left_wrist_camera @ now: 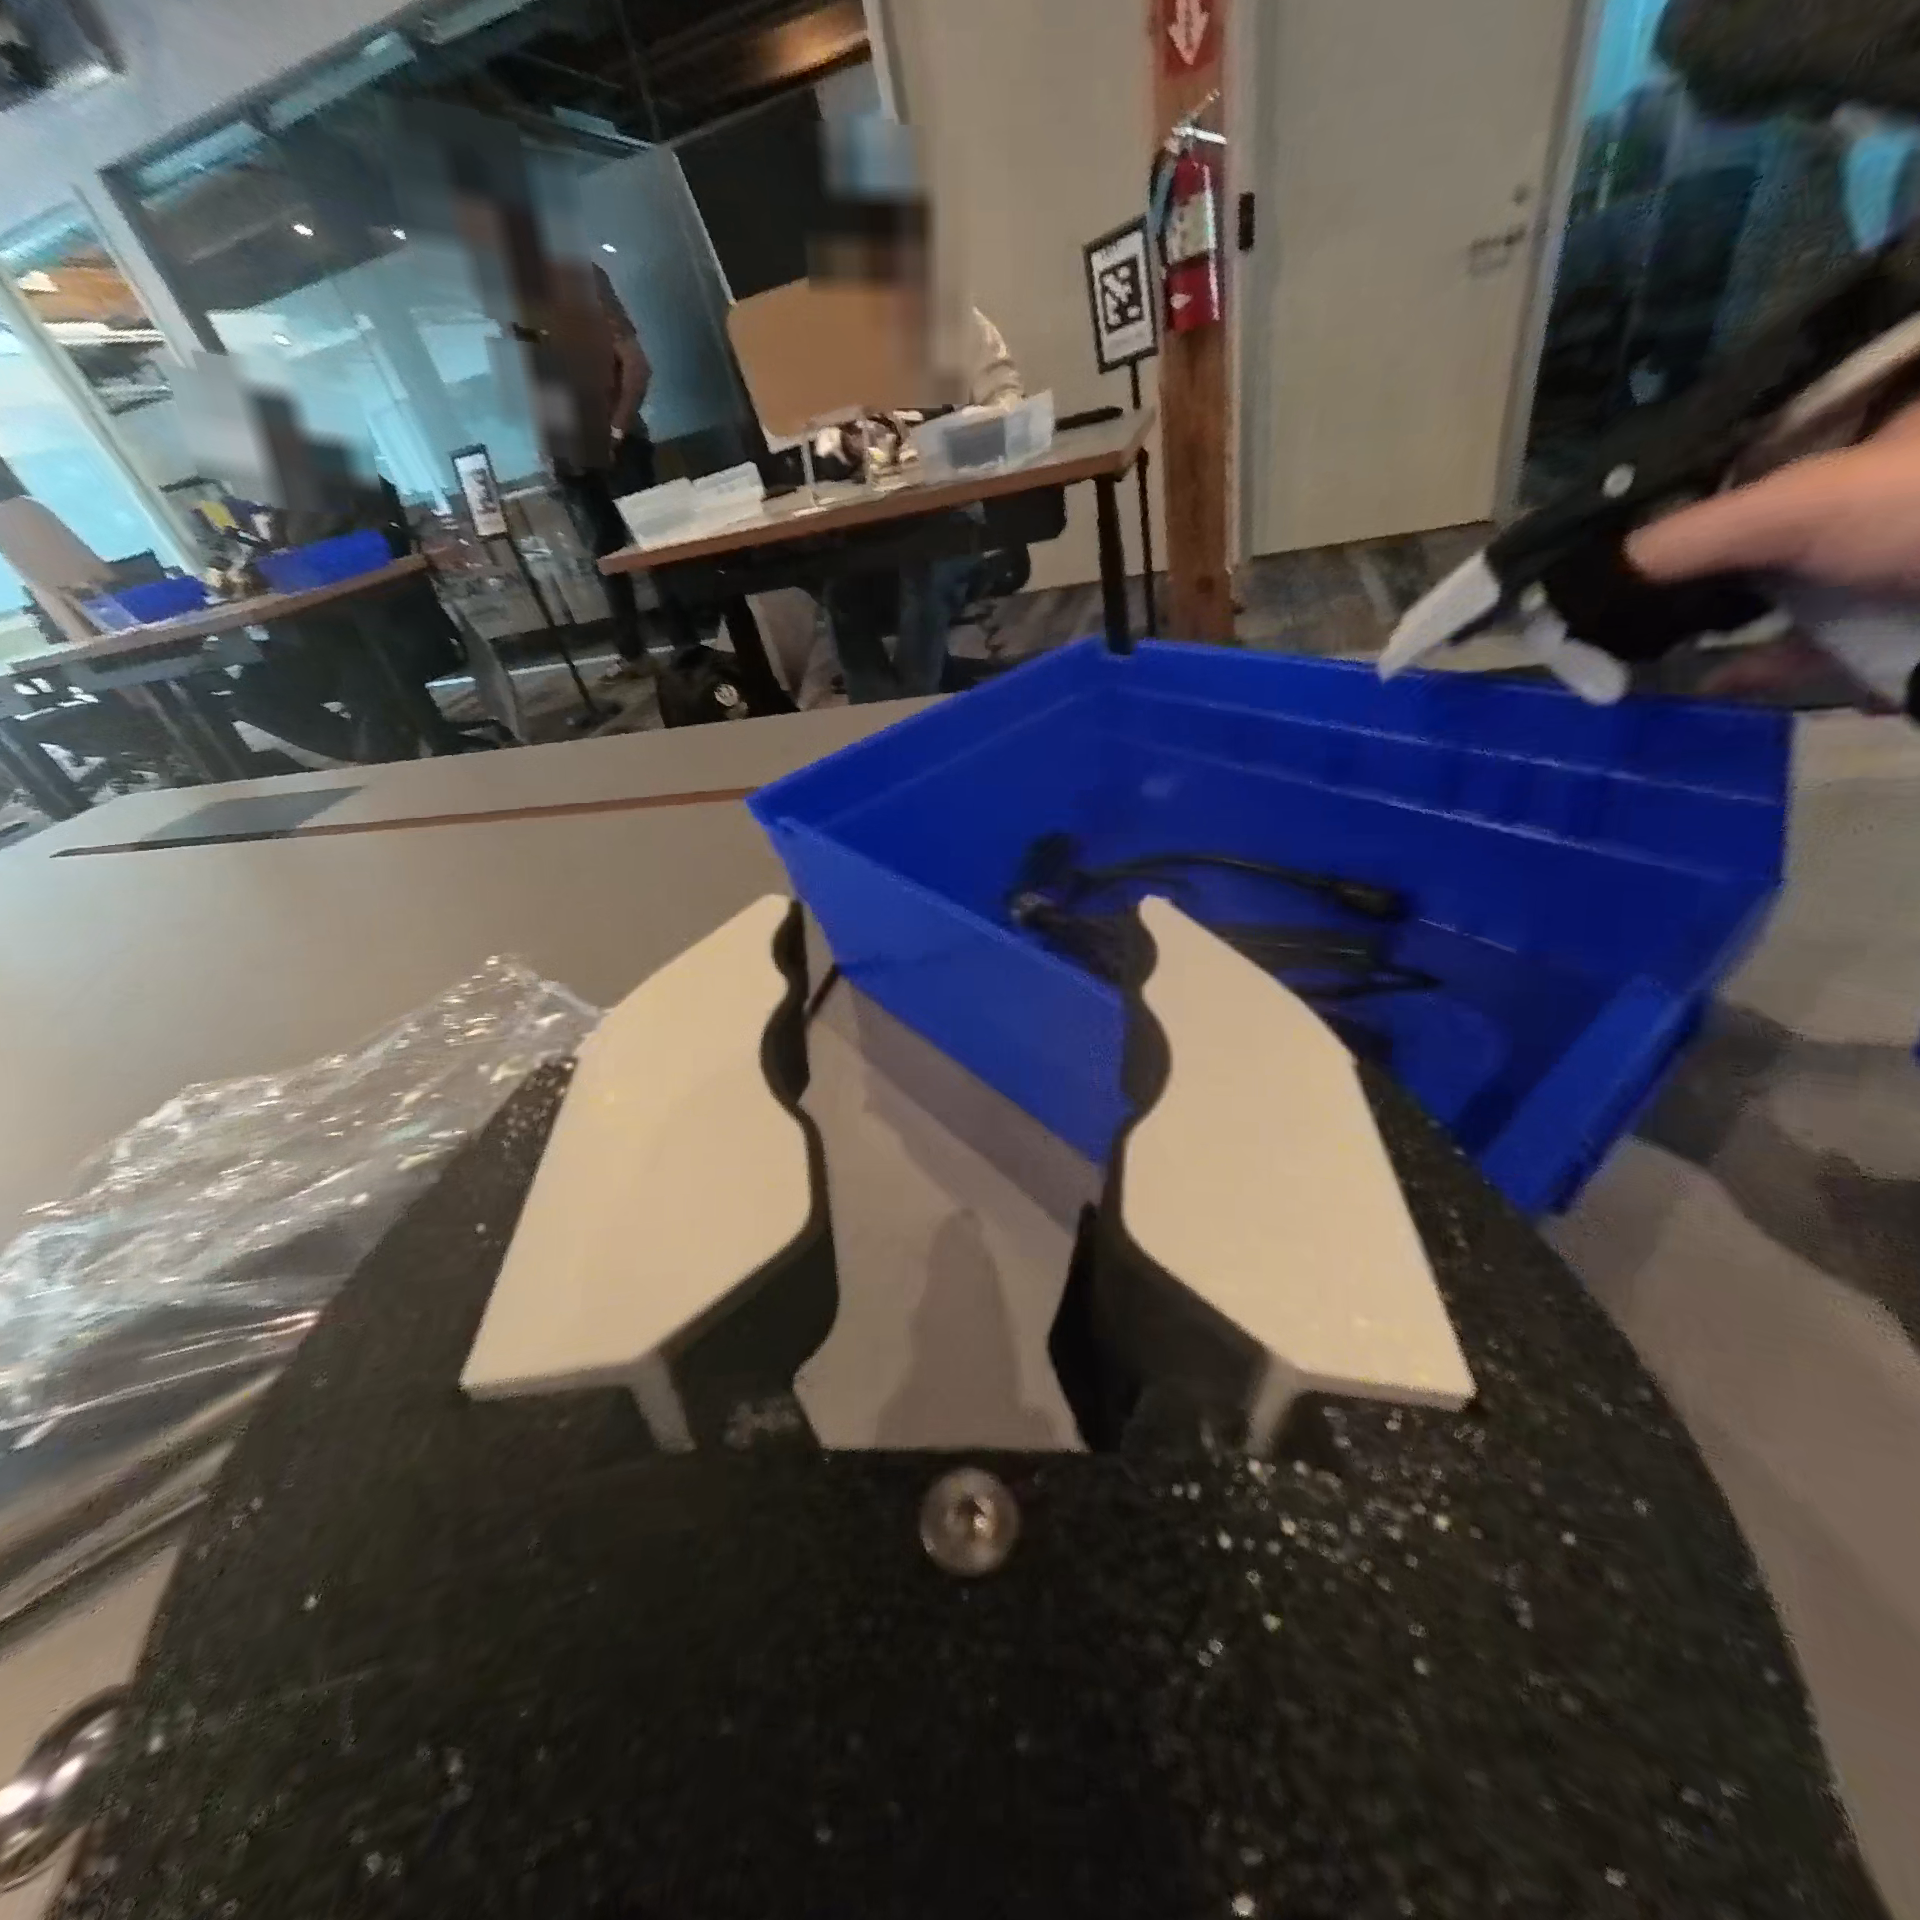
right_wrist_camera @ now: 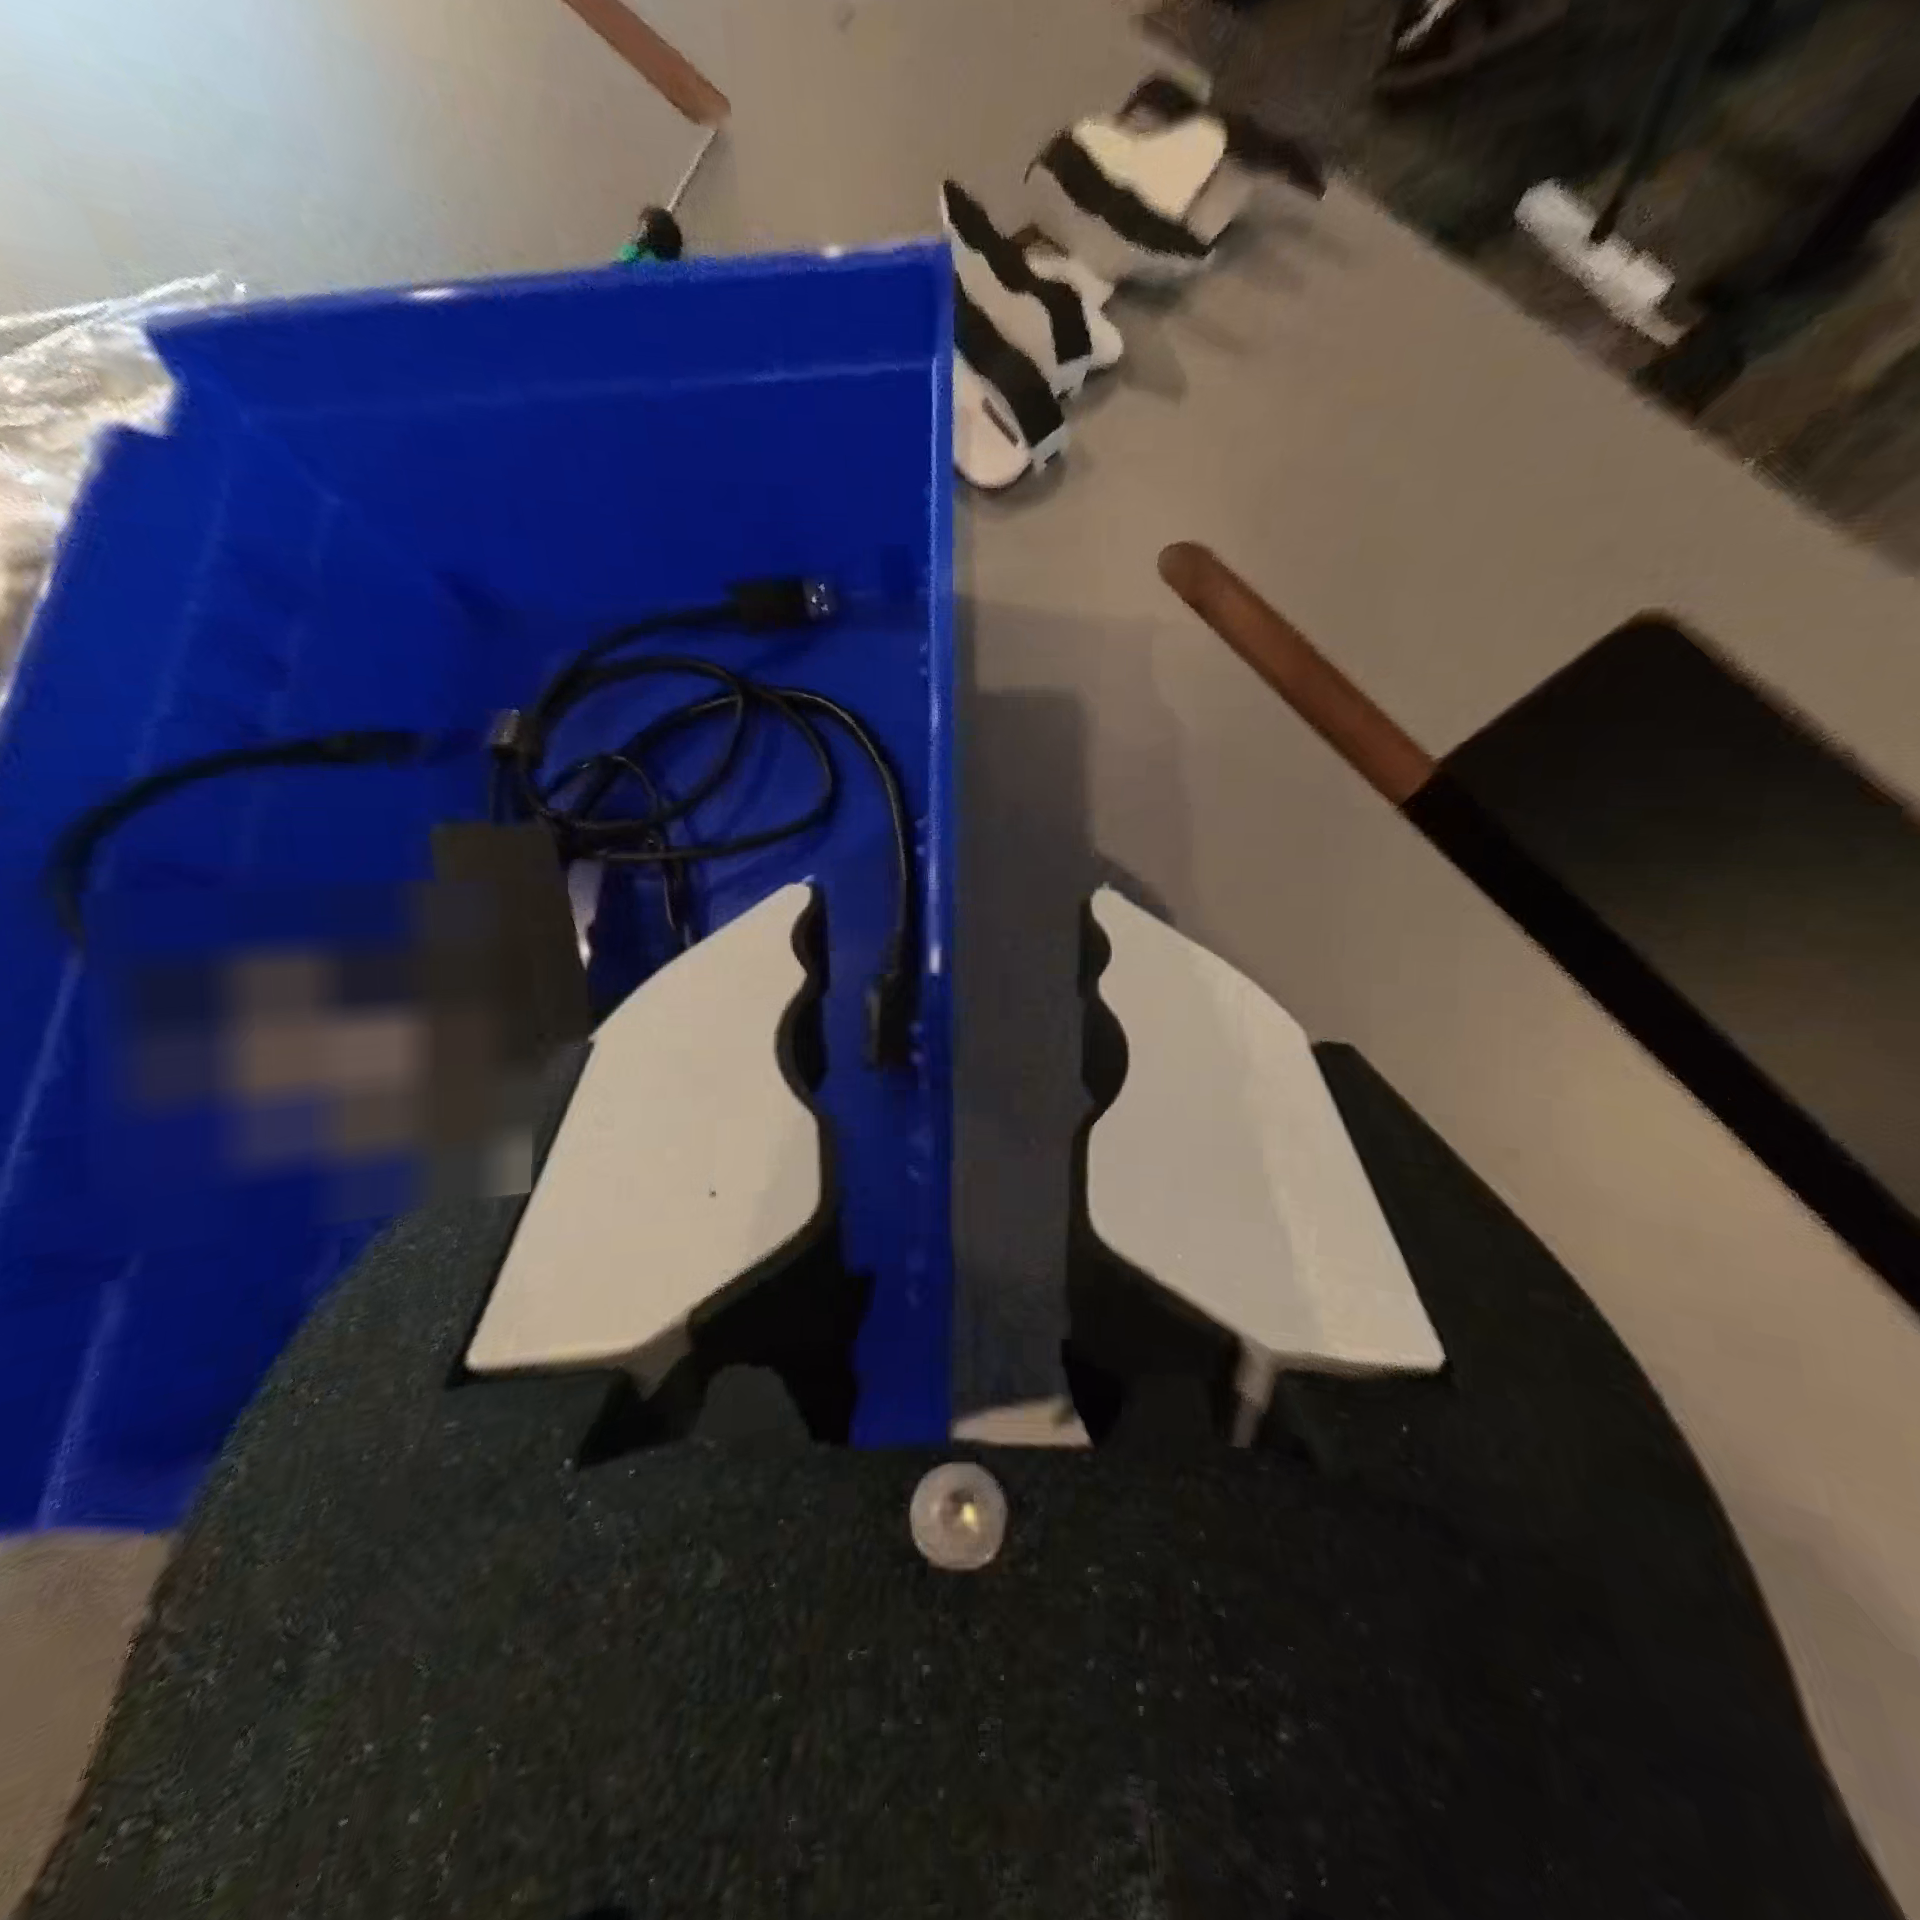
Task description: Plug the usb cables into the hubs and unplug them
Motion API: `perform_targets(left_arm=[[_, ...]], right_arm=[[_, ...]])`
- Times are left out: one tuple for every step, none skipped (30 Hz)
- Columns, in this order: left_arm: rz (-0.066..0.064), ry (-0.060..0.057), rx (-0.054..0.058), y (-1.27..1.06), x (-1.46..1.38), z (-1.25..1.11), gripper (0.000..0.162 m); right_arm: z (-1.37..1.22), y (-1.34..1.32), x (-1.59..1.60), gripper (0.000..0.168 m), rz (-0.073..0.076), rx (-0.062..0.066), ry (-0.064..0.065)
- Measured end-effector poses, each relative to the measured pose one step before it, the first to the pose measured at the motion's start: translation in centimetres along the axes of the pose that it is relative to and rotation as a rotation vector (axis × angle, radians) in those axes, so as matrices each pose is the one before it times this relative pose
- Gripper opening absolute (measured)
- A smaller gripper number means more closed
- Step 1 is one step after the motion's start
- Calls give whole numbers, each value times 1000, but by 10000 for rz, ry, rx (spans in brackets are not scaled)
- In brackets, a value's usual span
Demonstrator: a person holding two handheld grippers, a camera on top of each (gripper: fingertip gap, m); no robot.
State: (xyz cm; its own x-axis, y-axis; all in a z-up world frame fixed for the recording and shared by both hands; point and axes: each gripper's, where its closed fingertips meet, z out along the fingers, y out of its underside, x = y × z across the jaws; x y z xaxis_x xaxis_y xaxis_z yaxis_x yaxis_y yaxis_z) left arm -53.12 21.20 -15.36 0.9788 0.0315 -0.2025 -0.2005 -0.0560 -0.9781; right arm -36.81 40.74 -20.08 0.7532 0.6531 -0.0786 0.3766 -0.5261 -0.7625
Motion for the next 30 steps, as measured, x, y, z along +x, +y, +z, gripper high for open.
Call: perform_targets(left_arm=[[-39,206,-58,101,735,63,62],[-3,191,-61,144,745,112,65],[36,151,-104,223,708,185,69],[83,125,-159,284,677,255,74],[94,95,-186,299,633,314,80],[65,85,-181,242,608,338,86],[33,70,-179,202,571,359,91],[35,34,-189,195,495,383,95],[44,-60,-234,248,315,378,99],[66,-174,-275,312,99,374,101],[130,-211,-288,341,32,382,102],[216,-164,-311,385,74,378,104],[262,-181,-327,422,41,370,104],[274,-219,-312,412,-28,331,104],[230,-65,-250,329,145,254,108],[131,-47,-182,256,121,174,111],[71,-51,-119,195,23,92,114],[62,-32,-60,176,-49,19,117],[60,-3,-36,187,-97,2,121],[-5,-46,-37,229,-196,8,124],[-52,-124,-111,305,-358,23,124],[14,-237,-160,353,-550,16,122],[118,-359,-119,279,-727,-28,120],[206,-404,-57,181,-784,-69,116],[204,-267,-20,124,-589,-106,115],[107,-199,-20,75,-464,-157,112],[60,-156,26,-40,-382,-216,108],[45,-147,117,-200,-323,-266,104],[61,-191,147,-284,-335,-275,99],[131,-242,138,-315,-360,-259,95]], right_arm=[[-1421,-378,395,51,-428,225,86],[-1693,-375,233,57,-314,268,-41],[-1940,-261,110,63,-203,253,-125],[-2186,-153,70,67,-201,258,-103],[-2393,-38,97,70,-251,270,-30],[-2569,81,120,73,-256,254,46],[-2672,186,79,76,-212,246,70],[-2727,386,41,78,-155,176,75],[-2698,554,47,81,-88,136,113],[-2622,700,54,83,-44,118,136],[-2503,914,83,83,-35,57,161],[-2355,1084,111,83,-37,21,192],[-2177,1230,185,83,-13,1,234],[-1990,1362,203,84,30,-29,260],[-1791,1350,97,84,81,19,215],[-1597,1250,-162,84,130,90,105],[-1416,1245,-660,83,106,71,-142],[-1201,1207,-1113,80,25,26,-319],[-913,1179,-1528,78,-150,-76,-443],[-637,1198,-1568,76,-249,-248,-324],[-368,1144,-1575,74,-404,-350,-239],[-129,948,-1569,74,-486,-345,-192],[71,777,-1699,72,-495,-342,-286],[238,688,-1720,67,-434,-421,-377],[389,650,-1546,64,-330,-484,-396],[533,535,-1418,61,-194,-460,-460],[629,415,-1434,59,-125,-367,-625],[727,287,-1185,58,-57,-256,-582],[780,321,-735,57,-31,-276,-376],[782,466,-288,55,-57,-367,-144]])
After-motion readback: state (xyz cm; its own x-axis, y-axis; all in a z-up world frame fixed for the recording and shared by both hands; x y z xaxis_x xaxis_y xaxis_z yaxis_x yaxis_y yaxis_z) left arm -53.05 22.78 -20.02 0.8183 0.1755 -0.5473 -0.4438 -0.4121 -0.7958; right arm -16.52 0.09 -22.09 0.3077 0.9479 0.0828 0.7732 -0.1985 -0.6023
